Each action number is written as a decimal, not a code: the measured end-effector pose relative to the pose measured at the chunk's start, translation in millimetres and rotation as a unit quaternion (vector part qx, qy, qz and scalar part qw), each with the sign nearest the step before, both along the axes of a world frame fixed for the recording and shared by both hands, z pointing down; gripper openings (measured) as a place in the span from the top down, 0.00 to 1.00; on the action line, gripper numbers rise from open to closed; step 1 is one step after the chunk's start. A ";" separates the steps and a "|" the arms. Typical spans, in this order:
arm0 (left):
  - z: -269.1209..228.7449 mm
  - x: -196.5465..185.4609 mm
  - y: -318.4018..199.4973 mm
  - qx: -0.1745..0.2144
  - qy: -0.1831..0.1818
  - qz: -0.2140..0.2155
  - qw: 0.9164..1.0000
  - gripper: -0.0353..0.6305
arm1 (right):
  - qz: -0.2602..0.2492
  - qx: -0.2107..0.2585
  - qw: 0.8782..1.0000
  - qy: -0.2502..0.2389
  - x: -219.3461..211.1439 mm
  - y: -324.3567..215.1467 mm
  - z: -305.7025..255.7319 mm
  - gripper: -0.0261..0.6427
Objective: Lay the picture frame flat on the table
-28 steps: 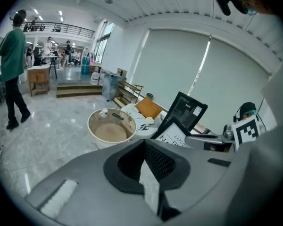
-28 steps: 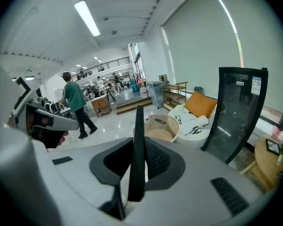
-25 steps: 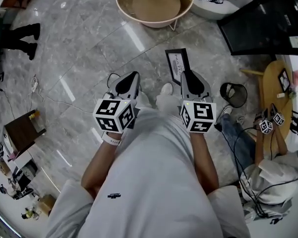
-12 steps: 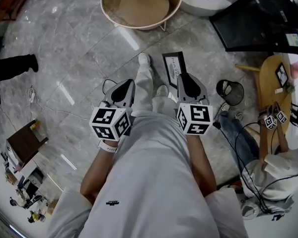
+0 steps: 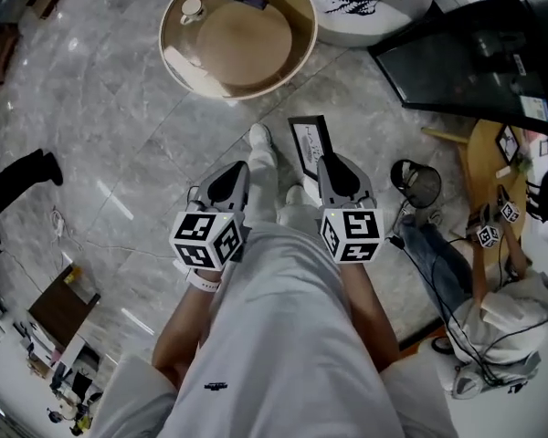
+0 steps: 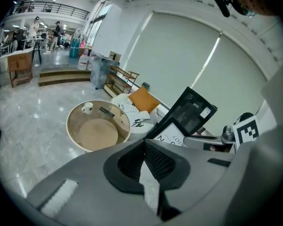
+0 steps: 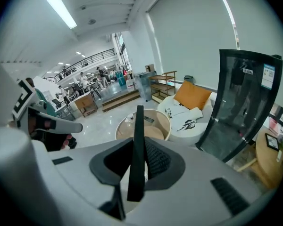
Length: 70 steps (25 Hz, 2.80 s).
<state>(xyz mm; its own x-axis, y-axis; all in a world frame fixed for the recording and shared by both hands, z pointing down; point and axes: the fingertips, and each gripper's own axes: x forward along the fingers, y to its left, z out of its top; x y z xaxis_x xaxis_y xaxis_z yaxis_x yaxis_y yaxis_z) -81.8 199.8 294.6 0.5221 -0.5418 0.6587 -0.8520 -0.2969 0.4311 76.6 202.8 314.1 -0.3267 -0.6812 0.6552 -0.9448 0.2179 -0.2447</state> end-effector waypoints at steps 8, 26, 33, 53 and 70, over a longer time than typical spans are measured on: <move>-3.0 -10.8 -107.0 0.006 -0.011 0.058 0.998 0.94 | 0.031 0.020 0.999 0.000 -12.5 -106.1 -17.5 0.87; 61.2 8.6 -185.0 -0.037 -0.035 0.010 0.999 0.94 | 0.023 0.016 0.998 -0.059 4.0 -204.8 55.2 0.87; 100.7 29.9 -191.6 -0.042 -0.038 0.013 0.998 0.94 | 0.042 0.010 0.996 -0.078 16.7 -215.7 101.7 0.87; 220.0 47.2 -204.2 -0.078 -0.036 -0.015 0.996 0.94 | 0.088 -0.007 0.986 -0.142 24.4 -262.8 217.8 0.87; 274.6 43.8 -216.1 -0.088 -0.035 -0.038 0.995 0.94 | 0.091 0.007 0.981 -0.170 10.0 -303.1 265.0 0.87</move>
